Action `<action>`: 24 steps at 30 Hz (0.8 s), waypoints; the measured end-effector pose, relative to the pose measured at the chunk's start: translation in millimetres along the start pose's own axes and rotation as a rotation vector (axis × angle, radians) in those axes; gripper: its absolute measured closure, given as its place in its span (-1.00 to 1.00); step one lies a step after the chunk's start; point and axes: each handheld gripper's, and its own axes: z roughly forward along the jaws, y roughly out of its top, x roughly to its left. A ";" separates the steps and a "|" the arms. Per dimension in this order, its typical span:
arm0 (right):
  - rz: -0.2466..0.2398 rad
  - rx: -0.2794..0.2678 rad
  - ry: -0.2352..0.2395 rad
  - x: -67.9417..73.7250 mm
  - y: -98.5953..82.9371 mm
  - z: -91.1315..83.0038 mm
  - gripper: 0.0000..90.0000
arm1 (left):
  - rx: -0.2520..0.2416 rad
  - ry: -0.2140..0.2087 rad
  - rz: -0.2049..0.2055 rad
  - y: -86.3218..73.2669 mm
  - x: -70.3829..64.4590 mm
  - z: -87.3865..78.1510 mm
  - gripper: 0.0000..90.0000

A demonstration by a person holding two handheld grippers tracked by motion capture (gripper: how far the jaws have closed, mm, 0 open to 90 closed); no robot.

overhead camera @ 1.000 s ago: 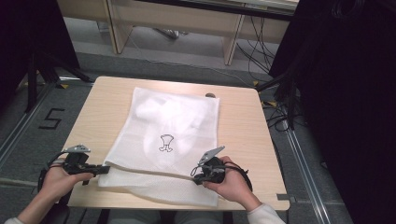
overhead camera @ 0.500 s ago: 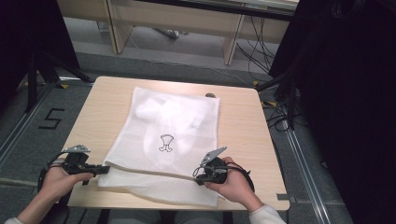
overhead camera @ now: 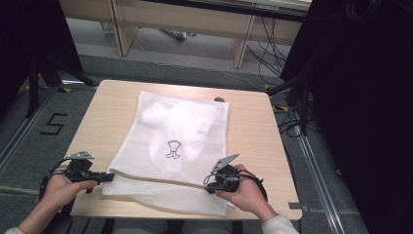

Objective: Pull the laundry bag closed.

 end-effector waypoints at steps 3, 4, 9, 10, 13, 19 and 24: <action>-0.010 -0.002 0.006 -0.8 -0.4 0.4 0.84 | 0.001 0.002 0.002 0.0 0.2 -0.1 0.90; 0.002 -0.002 -0.003 0.1 -0.9 -0.2 0.84 | -0.002 0.001 -0.003 -0.1 0.0 0.2 0.90; -0.002 0.002 -0.004 -1.9 -2.9 -2.6 0.84 | 0.001 0.001 0.000 -0.1 0.1 -0.1 0.90; 0.005 -0.003 -0.005 -2.0 -3.9 -2.3 0.84 | 0.001 0.000 0.001 0.0 0.1 -0.1 0.90; 0.008 0.002 -0.006 -3.0 -5.7 -4.1 0.84 | 0.005 -0.002 0.002 0.1 0.2 -0.4 0.90; 0.018 0.010 -0.006 -5.9 -10.7 -5.9 0.84 | -0.001 0.004 0.000 -0.1 0.1 0.2 0.90; 0.027 0.013 -0.011 -8.6 -16.2 -8.6 0.84 | 0.003 -0.001 0.001 -0.1 0.2 -0.5 0.90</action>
